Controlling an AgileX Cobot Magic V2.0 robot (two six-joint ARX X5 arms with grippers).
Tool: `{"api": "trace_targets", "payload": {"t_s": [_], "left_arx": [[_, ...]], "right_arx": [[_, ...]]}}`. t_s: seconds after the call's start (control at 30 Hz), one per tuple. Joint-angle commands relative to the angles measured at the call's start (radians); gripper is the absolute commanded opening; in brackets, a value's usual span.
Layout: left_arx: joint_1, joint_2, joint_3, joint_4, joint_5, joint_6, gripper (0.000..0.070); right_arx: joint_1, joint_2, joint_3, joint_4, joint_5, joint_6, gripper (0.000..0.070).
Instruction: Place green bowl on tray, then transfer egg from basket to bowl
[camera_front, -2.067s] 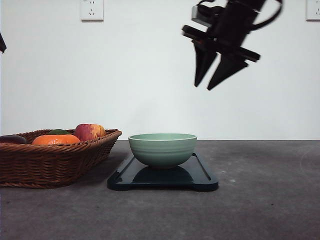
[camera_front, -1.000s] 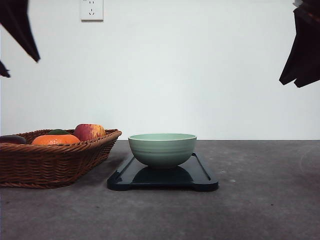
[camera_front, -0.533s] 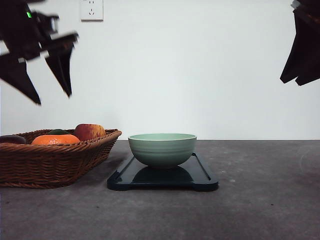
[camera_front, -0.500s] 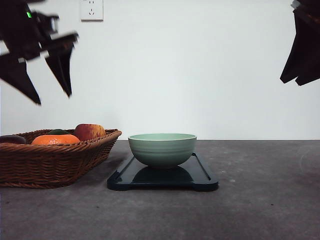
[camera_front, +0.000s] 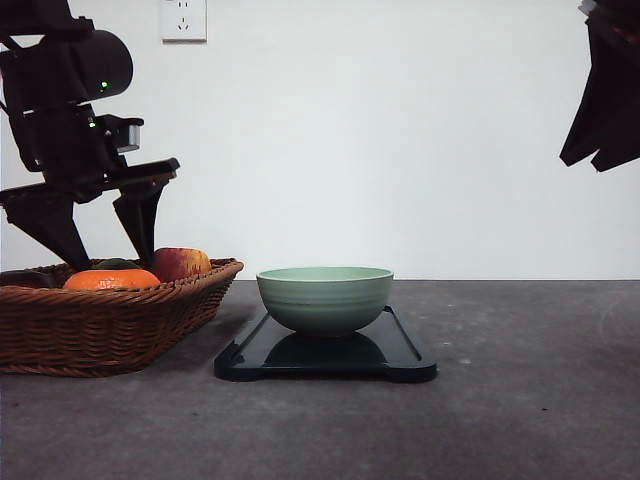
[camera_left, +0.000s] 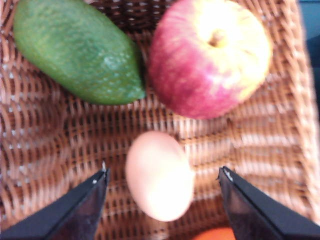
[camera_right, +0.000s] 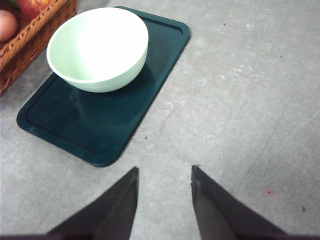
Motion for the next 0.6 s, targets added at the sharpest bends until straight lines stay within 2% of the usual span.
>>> {"api": "trace_targets", "payload": {"t_s": [0.0,0.57], "left_arx": [[-0.004,0.033,0.026,0.004,-0.008,0.006,0.0436],[-0.017,0.089,0.026,0.015,-0.008,0.006,0.0436]], "right_arx": [[0.005,0.007,0.008,0.012,0.005,0.011,0.0206],[0.005,0.008,0.008,0.012,0.023,0.010,0.0205]]}}
